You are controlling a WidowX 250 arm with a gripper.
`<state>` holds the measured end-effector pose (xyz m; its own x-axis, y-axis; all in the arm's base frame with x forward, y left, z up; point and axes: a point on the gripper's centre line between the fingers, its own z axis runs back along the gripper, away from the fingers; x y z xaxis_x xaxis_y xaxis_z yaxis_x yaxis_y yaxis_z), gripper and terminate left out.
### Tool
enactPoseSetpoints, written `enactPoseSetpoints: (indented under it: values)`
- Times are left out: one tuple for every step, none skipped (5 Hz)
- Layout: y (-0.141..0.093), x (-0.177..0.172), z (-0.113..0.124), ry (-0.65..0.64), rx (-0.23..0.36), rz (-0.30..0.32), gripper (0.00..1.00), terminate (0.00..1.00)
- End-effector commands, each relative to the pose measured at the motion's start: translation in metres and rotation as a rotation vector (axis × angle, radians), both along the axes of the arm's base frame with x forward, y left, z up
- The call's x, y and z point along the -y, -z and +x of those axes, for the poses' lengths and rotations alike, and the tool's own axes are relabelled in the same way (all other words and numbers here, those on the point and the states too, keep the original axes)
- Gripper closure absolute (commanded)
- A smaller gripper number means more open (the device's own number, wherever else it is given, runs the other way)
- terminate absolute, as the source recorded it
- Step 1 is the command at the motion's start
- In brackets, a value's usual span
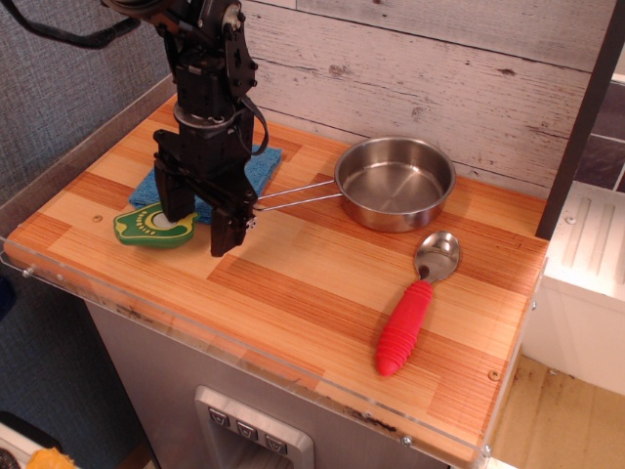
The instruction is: Put the pepper inside the pan.
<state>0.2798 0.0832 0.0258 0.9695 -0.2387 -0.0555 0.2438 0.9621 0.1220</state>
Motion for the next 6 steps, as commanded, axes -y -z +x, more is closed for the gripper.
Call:
enactPoseSetpoints:
  values:
    - [-0.053,0.013,0.000,0.079,0.186,-0.052,0.00,0.00]
    - [-0.073,0.015,-0.006,0.099,0.252,-0.065,0.00,0.00]
    - [-0.068,0.001,-0.012,0.083,0.224,-0.035,0.00,0.00]
    - [-0.055,-0.016,-0.016,0.052,0.180,-0.021,0.00,0.00]
    - [-0.041,-0.029,-0.020,0.019,0.135,-0.022,0.00,0.00]
    - [-0.028,-0.034,-0.022,0.005,0.101,-0.025,0.00,0.00]
